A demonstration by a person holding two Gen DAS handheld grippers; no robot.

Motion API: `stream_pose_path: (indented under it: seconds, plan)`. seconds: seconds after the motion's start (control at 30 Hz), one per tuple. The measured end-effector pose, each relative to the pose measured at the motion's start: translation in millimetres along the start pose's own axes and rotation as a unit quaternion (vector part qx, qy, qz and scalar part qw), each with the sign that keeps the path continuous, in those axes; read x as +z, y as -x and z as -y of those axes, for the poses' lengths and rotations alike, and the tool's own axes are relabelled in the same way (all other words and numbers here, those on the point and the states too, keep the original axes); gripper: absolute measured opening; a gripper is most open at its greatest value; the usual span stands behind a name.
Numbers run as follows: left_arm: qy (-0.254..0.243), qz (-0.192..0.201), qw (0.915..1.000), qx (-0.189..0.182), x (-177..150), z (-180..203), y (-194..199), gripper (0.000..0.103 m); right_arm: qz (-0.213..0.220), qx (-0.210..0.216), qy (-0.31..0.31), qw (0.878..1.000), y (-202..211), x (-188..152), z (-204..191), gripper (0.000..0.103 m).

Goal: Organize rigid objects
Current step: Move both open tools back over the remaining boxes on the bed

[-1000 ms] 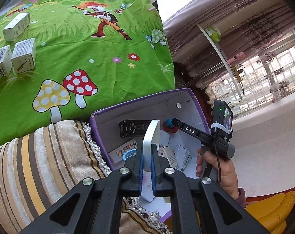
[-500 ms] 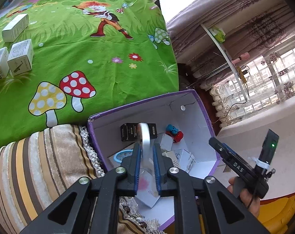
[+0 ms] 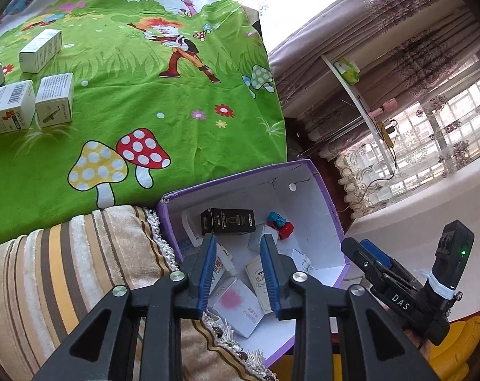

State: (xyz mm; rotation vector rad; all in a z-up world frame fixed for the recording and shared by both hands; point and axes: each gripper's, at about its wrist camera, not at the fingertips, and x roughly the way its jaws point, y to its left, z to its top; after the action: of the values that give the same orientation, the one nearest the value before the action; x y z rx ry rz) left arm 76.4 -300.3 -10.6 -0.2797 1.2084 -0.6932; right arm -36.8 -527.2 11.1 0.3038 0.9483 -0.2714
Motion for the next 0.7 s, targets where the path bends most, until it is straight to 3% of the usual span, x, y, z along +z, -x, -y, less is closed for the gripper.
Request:
stream_pose_path:
  seconds: [0.4, 0.7]
  plan:
    - [0.0, 0.051, 0.998, 0.035, 7, -36, 48, 0.031, -0.003, 0.027, 0.067, 0.997, 6, 5, -69, 0.084]
    - [0.024, 0.086, 0.9934, 0.072, 14, -89, 88, 0.031, -0.013, 0.047, 0.101, 0.994, 0, 5, -107, 0.084]
